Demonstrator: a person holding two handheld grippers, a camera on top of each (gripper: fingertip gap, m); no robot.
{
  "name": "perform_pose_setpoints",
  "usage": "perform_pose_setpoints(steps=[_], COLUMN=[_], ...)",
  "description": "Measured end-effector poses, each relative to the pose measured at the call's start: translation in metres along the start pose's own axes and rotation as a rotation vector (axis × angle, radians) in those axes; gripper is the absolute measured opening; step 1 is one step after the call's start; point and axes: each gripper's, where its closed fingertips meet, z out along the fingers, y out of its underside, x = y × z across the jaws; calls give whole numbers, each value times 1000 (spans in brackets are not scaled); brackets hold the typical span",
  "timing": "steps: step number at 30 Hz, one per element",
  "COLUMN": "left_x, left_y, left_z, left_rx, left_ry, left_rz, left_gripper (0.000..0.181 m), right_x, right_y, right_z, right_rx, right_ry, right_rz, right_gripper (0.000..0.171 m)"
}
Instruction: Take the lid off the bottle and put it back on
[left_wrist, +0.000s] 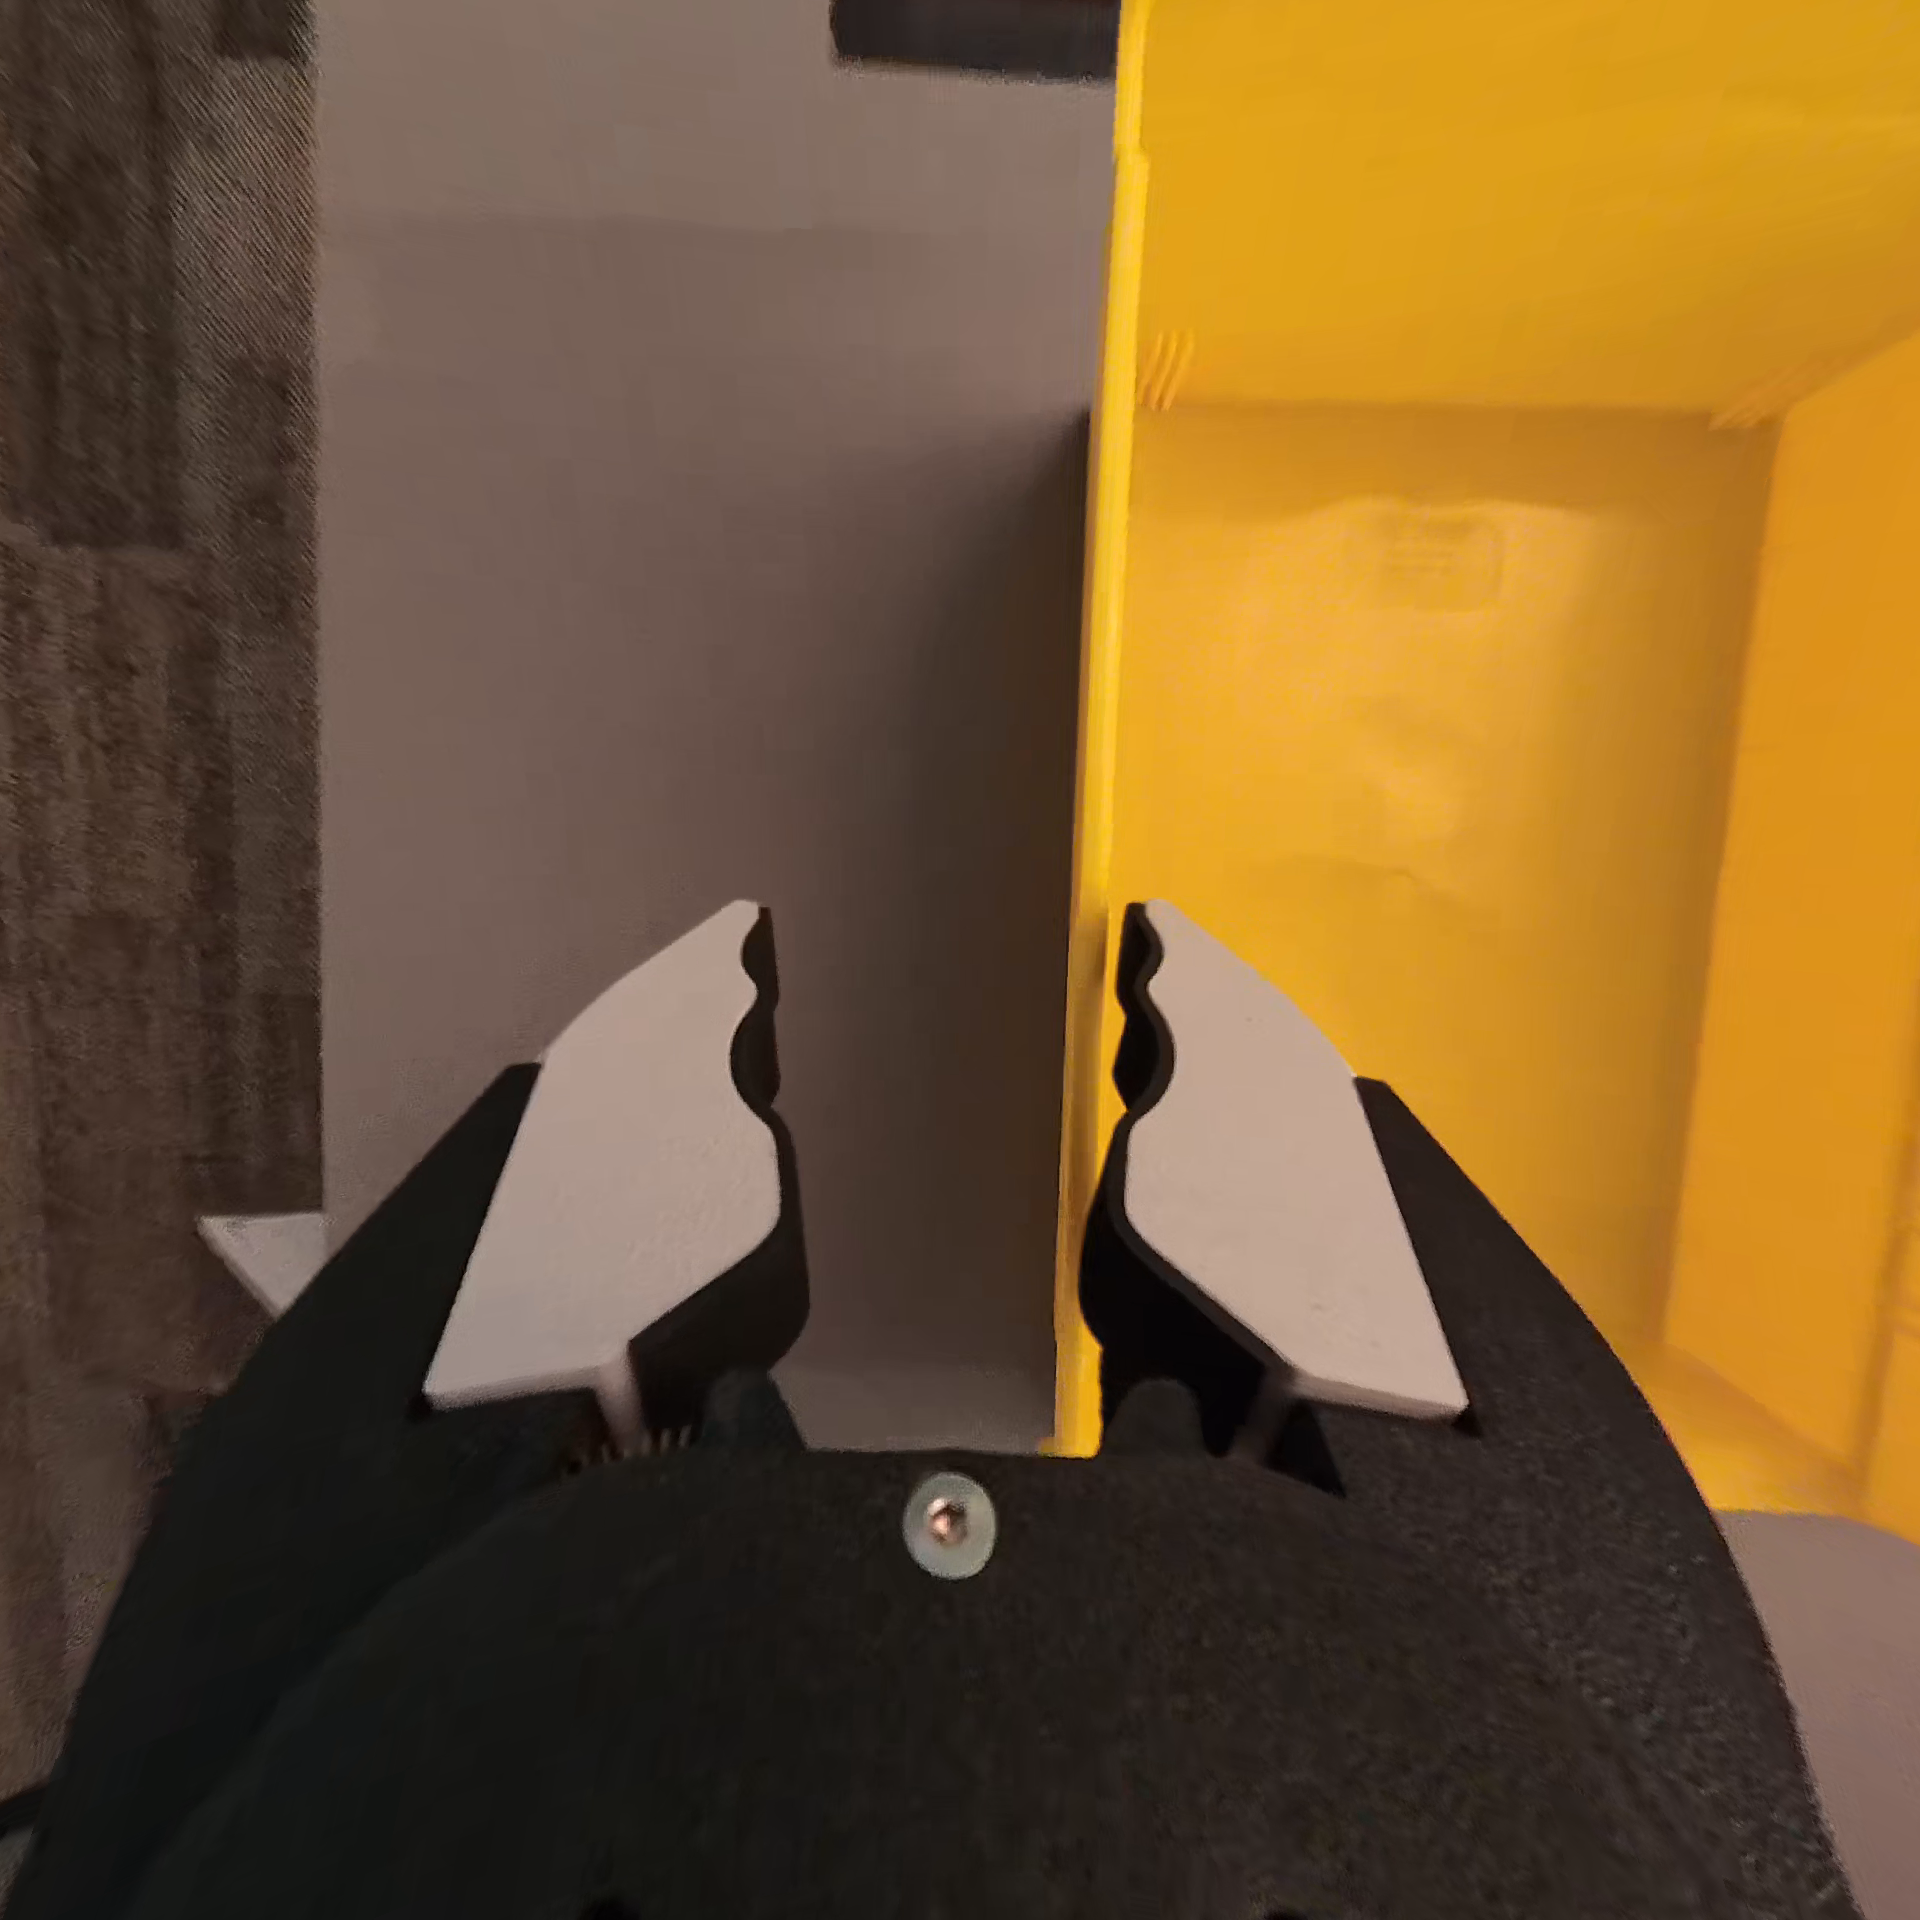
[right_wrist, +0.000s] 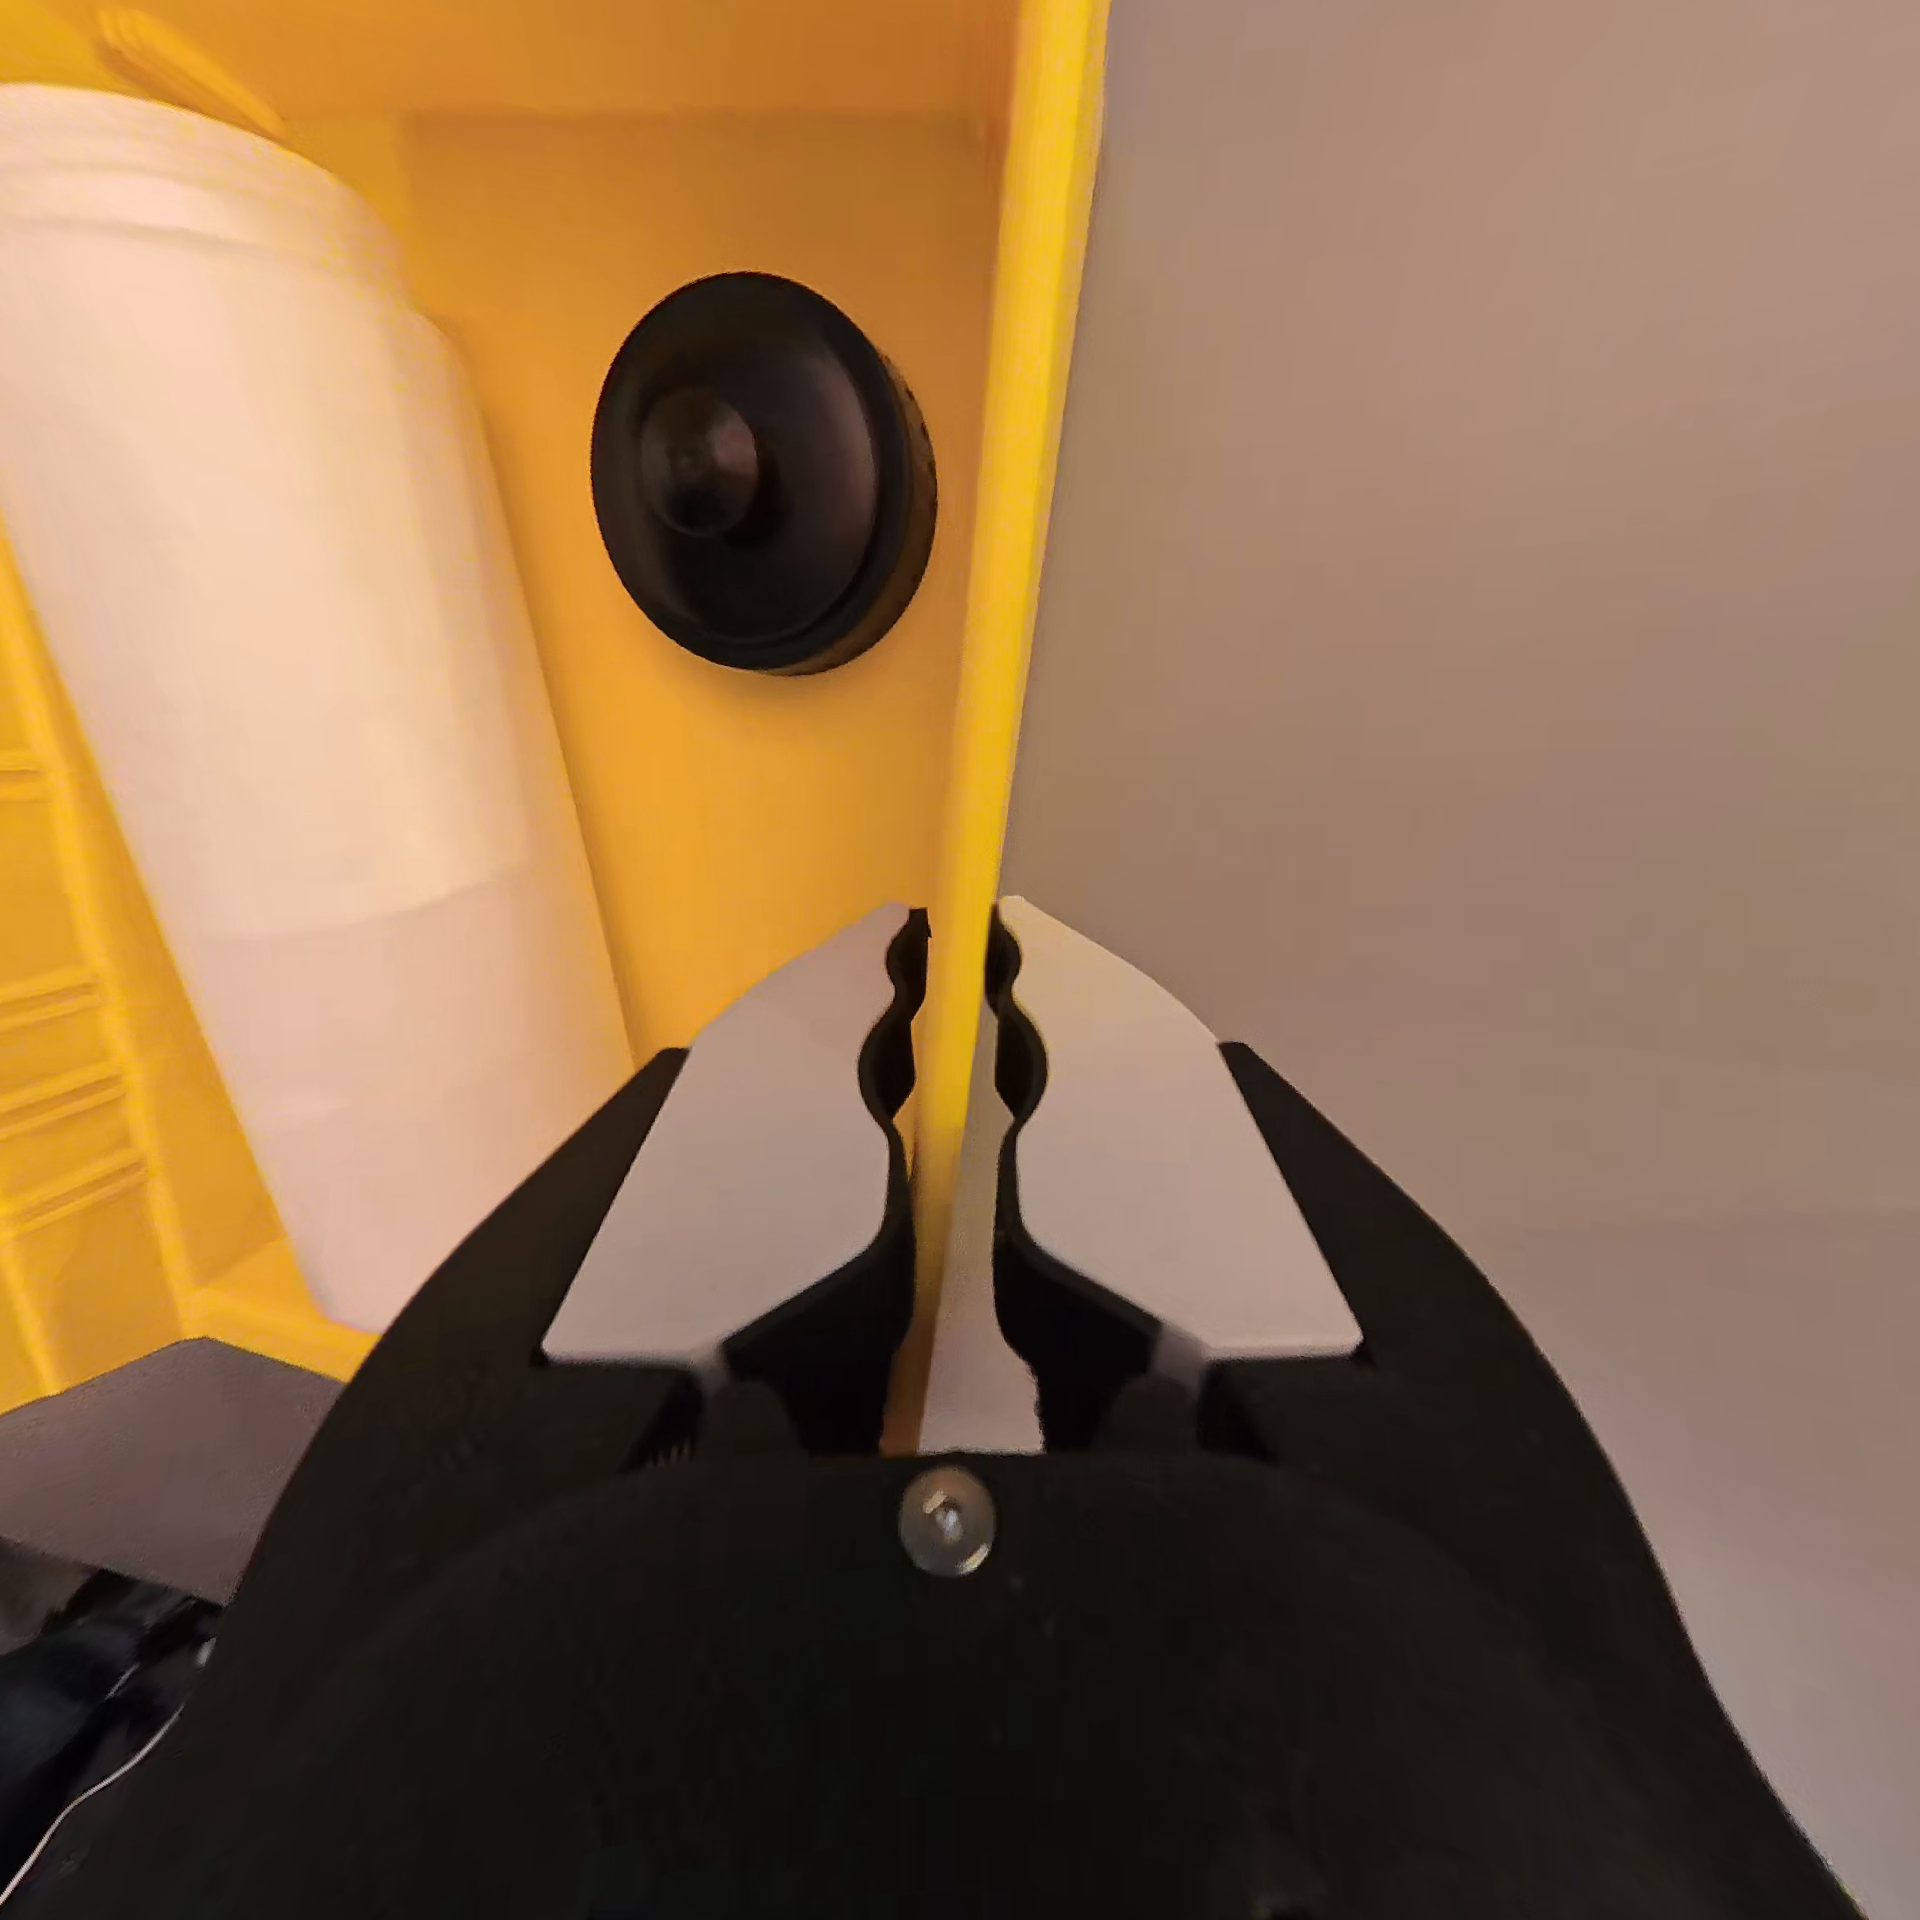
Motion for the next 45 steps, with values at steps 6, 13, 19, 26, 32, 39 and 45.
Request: perform_pose_setpoints(steps=[6,13,19,26,32,39,45], left_x=[11,30,40,88,123,153,160], left_y=[11,30,31,40,51,63,59], left_z=[13,28,30,27,22,17,1], left_rx=[-72,-224,-258,-324,-385,-437,-378], left_ry=[115,195,150,128,104,133,198], left_rz=[-31,-9,68,233,304,332,345], left_gripper=[40,5,5,8,9,9,18], right_x=[1,-4,-21,-62,-106,-147,-151], right_y=[0,2,0,-3,5,15,5], right_z=[0,0,4,15,24,31,22], right_rx=[-11,-29,-45,-103,-178,-216,-169], right_ry=[25,12,-20,-7,67,84,69], right_rz=[4,10,-11,-37,-78,-116,-162], right_gripper=[9,10,11,8,6,6,23])
